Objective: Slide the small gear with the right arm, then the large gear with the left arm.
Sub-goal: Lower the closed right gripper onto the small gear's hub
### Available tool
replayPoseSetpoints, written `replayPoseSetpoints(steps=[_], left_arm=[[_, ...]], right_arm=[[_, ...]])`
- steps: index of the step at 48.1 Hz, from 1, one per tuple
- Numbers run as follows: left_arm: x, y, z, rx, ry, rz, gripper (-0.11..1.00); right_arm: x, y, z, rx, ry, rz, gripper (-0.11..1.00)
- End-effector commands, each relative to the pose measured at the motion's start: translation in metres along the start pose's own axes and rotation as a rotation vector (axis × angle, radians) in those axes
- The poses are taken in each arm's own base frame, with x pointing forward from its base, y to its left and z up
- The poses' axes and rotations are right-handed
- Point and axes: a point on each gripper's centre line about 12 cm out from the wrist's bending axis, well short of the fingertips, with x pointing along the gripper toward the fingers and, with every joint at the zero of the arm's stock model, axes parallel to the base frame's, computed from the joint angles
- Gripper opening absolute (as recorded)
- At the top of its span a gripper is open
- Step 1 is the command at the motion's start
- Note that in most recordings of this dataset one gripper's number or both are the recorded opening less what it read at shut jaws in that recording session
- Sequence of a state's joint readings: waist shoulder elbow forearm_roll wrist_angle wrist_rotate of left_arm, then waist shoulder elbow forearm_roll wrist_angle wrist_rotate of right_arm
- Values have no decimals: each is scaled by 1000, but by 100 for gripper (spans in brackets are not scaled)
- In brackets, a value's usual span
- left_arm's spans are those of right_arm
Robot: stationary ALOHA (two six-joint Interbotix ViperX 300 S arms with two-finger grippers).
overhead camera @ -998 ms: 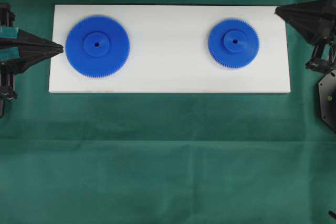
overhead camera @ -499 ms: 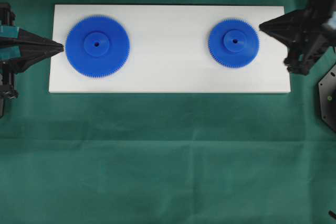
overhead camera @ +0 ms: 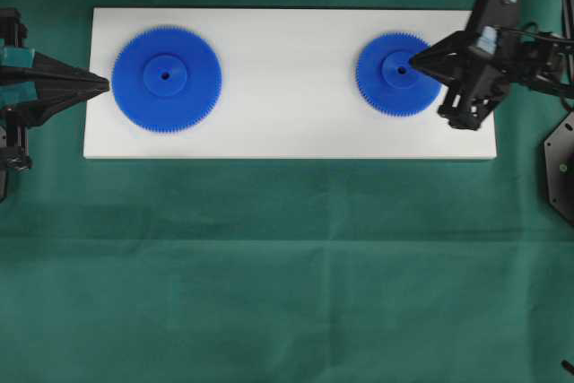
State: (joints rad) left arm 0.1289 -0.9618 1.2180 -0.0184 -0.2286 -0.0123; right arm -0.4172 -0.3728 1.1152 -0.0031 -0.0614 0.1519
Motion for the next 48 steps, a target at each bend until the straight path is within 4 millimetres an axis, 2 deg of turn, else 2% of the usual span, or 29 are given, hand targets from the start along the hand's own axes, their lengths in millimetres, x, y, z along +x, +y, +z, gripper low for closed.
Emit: replayPoseSetpoints(steps=[1, 8, 15, 48], left_arm=[[2, 1, 3, -5, -11, 4, 0], [1, 1, 3, -3, -12, 3, 0], [0, 1, 2, -6, -12, 4, 0], [-1, 1, -3, -6, -2, 4, 0]], right_arm=[[9, 1, 8, 2, -9, 0, 50], [25, 0, 3, 4, 41, -7, 50], [31, -1, -2, 3, 68, -11, 50], [34, -7, -7, 16, 108, -31, 50]])
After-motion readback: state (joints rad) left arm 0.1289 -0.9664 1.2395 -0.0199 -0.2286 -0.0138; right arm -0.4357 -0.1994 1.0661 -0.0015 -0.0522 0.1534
